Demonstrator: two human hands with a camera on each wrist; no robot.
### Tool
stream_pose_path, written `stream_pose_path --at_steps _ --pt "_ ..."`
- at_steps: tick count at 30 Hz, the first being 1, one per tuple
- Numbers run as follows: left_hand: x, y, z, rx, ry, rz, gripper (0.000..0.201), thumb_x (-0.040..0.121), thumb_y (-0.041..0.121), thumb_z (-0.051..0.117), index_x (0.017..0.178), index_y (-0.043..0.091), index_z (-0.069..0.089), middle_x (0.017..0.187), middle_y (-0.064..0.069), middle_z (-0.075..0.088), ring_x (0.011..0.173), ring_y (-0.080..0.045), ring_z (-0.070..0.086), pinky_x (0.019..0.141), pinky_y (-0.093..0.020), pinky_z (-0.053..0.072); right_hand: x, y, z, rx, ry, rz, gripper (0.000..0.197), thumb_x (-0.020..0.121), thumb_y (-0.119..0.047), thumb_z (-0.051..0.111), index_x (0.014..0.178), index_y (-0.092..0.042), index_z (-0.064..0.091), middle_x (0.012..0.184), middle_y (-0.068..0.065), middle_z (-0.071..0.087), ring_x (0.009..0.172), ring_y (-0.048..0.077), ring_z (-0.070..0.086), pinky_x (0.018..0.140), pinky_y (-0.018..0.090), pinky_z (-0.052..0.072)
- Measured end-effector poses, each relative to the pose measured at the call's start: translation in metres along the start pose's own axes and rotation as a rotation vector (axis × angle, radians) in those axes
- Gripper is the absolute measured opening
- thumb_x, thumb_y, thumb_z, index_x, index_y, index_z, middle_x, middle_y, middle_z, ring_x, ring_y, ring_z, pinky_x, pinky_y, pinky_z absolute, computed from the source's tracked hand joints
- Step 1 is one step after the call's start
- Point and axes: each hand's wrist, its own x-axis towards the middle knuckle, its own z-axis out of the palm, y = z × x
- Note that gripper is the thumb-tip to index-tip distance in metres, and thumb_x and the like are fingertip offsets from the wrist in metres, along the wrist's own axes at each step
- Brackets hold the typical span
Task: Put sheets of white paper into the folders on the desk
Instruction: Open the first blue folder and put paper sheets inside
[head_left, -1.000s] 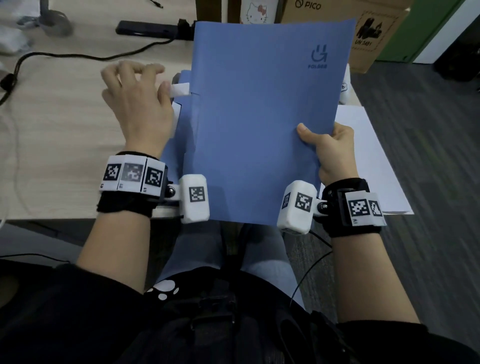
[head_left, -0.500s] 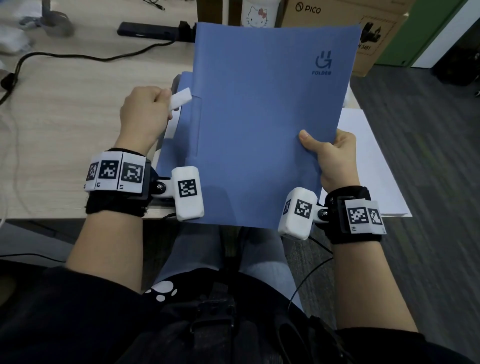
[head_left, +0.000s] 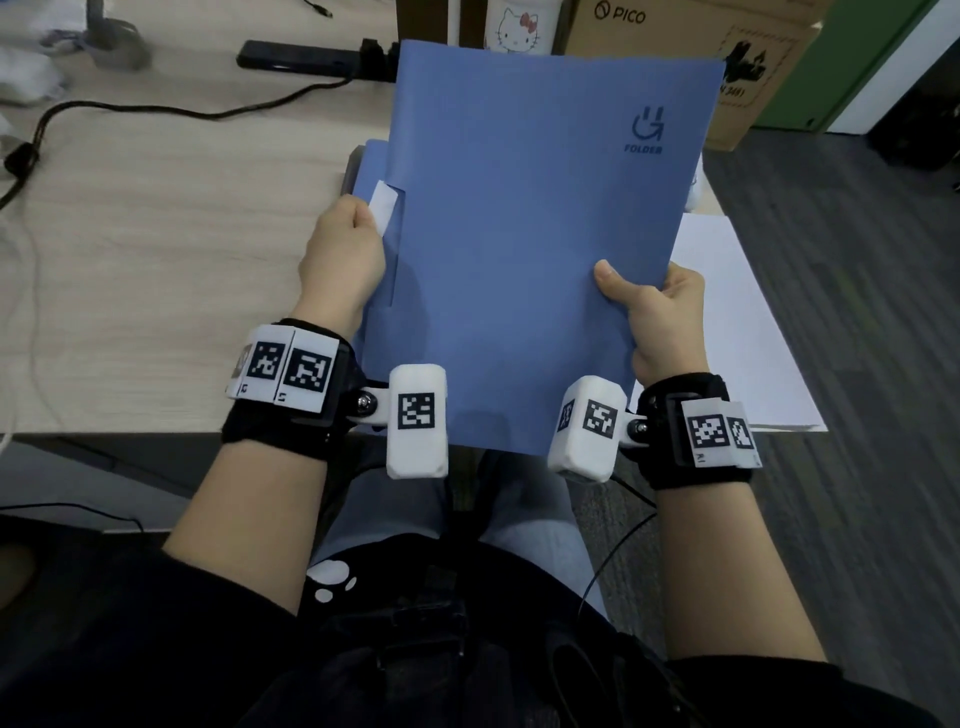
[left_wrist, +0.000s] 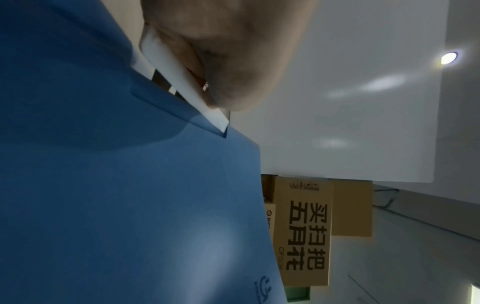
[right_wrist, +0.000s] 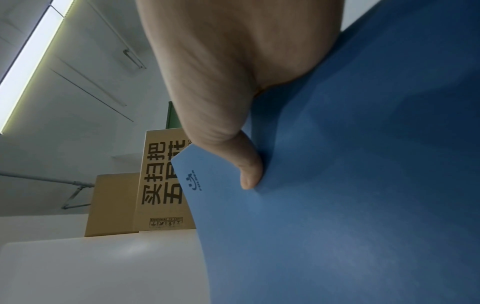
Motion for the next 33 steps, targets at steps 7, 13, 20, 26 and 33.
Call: stream_pose_path --at_steps 7,13,20,26,33 --pt "-0.010 0.010 0.004 -0.132 -0.034 -0.103 0.024 0.088 0.013 0.026 0.073 0.022 0.041 0.075 0.005 0.041 0.072 -0.016 0.036 0.060 -0.029 0.034 -0.002 0.001 0.005 0.019 0.009 0.003 0.014 0.082 0.007 0.063 0.086 -0.006 0.068 0.079 -0.004 0.074 0.078 0.017 0.070 0.072 0.028 0.057" --pt "-0.013 0.013 0.002 -0.236 -0.095 -0.177 0.046 0.103 0.034 0.019 0.142 0.016 0.034 0.132 0.006 0.046 0.121 -0.014 0.044 0.099 -0.031 0.040 -0.002 0.000 0.008 0.005 0.012 0.000 0.015 0.082 0.007 0.064 0.086 -0.007 0.068 0.077 -0.006 0.074 0.076 0.014 0.070 0.072 0.026 0.057" --pt "-0.017 0.018 0.001 -0.312 -0.115 -0.228 0.050 0.102 0.042 0.022 0.140 0.015 0.040 0.126 0.001 0.056 0.113 -0.018 0.056 0.066 -0.022 0.047 -0.003 0.002 0.012 0.023 0.023 0.018 0.015 0.082 0.006 0.064 0.088 -0.007 0.068 0.084 -0.002 0.073 0.081 0.018 0.070 0.078 0.031 0.058" --pt "-0.007 0.010 -0.010 -0.349 -0.160 -0.172 0.056 0.099 0.052 0.019 0.129 0.020 0.053 0.118 0.004 0.064 0.109 -0.012 0.062 0.084 -0.026 0.052 -0.003 0.001 0.017 0.007 0.031 0.014 0.015 0.081 0.005 0.065 0.089 -0.008 0.068 0.085 -0.002 0.073 0.083 0.018 0.070 0.081 0.032 0.058" --pt "0.004 -0.013 -0.048 -0.503 -0.295 -0.181 0.053 0.102 0.043 0.018 0.122 0.013 0.056 0.104 -0.003 0.069 0.085 -0.014 0.070 0.064 -0.022 0.056 -0.003 -0.001 0.042 0.034 0.000 0.053 0.014 0.078 0.003 0.069 0.087 -0.008 0.068 0.088 0.002 0.072 0.076 0.015 0.069 0.069 0.025 0.056"
